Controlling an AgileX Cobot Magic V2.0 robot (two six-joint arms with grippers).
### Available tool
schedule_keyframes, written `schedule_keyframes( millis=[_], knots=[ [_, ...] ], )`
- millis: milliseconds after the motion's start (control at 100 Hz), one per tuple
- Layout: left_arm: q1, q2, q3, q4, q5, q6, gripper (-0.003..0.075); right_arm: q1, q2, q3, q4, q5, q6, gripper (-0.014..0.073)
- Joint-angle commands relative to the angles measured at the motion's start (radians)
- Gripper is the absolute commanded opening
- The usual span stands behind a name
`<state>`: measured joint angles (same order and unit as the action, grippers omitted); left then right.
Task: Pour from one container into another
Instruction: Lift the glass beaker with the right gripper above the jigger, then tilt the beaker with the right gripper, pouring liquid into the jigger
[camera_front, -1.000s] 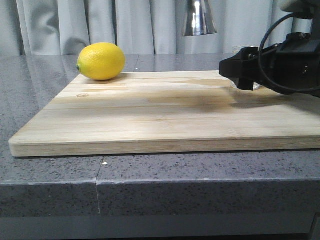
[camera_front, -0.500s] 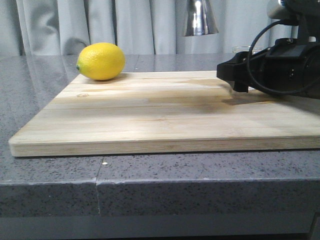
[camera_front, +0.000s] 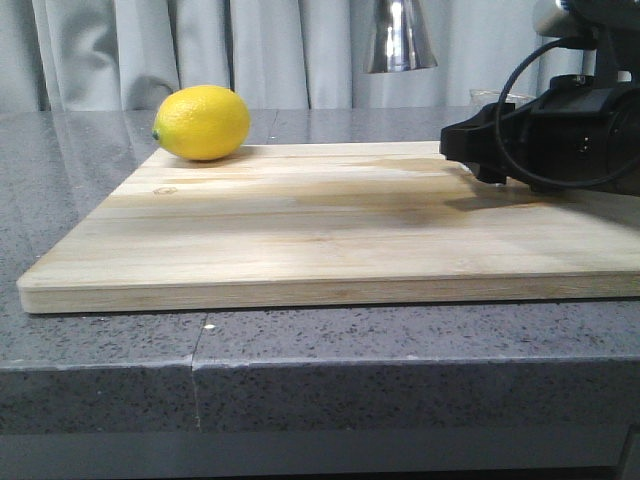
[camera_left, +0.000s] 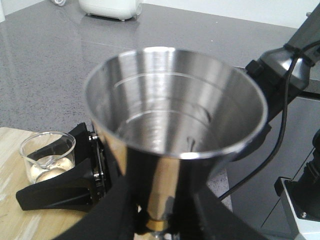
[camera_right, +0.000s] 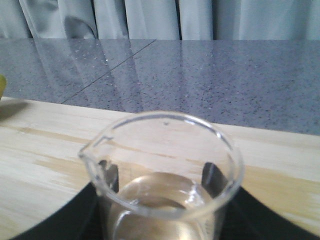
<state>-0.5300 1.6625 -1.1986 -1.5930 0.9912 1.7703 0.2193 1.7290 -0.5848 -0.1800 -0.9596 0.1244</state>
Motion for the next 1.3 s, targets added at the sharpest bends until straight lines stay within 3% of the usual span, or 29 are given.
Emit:
schedule_keyframes(
  millis=[0, 200, 370, 590, 770, 1290],
  knots=[
    [0.002, -0.052, -0.031, -0.059, 0.045, -0.007, -0.0019, -0.005, -0.086, -0.022, -0.041, -0.018, -0.01, 0.0151],
    [0.002, -0.052, -0.031, -0.038, 0.045, -0.007, -0.002, -0.005, -0.256, -0.047, -0.091, 0.134, -0.01, 0.0151],
    [0.002, -0.05, -0.026, 0.001, 0.045, -0.007, -0.002, 0.0, -0.399, -0.118, -0.283, 0.299, -0.01, 0.0151],
    [0.002, -0.043, -0.026, 0.058, 0.045, -0.069, -0.002, 0.011, -0.528, -0.198, -0.333, 0.412, -0.01, 0.0151],
    [0.002, -0.043, -0.026, 0.058, 0.057, -0.086, -0.0019, 0.012, -0.573, -0.244, -0.449, 0.426, -0.01, 0.0151],
    [0.0, -0.043, -0.026, 0.058, 0.182, -0.088, -0.002, 0.103, -0.585, -0.284, -0.632, 0.438, -0.01, 0.0151]
  ],
)
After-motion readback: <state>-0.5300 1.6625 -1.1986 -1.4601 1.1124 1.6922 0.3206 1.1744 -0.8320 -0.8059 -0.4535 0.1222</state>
